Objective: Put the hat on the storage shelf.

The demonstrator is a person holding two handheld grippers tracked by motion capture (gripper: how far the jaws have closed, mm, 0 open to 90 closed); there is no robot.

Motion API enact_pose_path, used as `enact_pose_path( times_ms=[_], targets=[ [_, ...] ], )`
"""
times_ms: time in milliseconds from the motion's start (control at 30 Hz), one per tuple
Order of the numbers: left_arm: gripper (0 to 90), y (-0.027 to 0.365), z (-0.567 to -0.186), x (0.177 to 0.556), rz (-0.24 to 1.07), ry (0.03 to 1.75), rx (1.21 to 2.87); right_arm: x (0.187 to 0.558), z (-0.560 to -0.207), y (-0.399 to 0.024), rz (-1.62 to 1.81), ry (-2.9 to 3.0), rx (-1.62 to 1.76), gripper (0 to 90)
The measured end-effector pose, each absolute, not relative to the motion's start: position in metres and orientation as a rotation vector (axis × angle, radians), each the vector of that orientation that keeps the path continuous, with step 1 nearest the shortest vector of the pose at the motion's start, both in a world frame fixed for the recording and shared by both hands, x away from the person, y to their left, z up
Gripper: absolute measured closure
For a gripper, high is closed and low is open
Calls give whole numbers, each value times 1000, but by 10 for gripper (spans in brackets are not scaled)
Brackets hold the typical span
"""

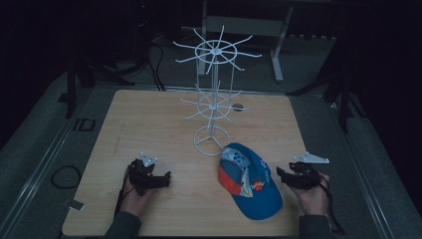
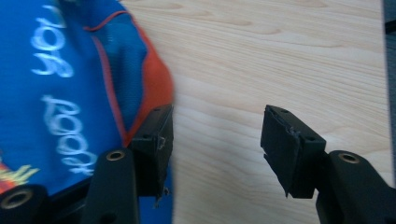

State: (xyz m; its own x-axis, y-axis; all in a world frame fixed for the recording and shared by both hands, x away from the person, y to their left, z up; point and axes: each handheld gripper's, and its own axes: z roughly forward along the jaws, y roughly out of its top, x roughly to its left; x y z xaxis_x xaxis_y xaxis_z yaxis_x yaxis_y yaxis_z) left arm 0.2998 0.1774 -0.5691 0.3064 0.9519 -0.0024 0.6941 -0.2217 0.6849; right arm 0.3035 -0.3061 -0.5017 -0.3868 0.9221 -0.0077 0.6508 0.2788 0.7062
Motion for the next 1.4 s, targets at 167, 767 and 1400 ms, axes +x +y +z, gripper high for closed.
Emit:
enact_pose_path(
  times_ms=[167,767,1400],
  targets=[
    [22,177,-569,300,574,1455,1996,301,-492,-297,895,2154,1386,434],
    [22,177,-569,300,573,1454,1992,313,-461,-260,898,2243,1243,455],
    [22,177,-569,300,570,1457,1989,331,-449,-224,909,2302,1171,410]
  ],
)
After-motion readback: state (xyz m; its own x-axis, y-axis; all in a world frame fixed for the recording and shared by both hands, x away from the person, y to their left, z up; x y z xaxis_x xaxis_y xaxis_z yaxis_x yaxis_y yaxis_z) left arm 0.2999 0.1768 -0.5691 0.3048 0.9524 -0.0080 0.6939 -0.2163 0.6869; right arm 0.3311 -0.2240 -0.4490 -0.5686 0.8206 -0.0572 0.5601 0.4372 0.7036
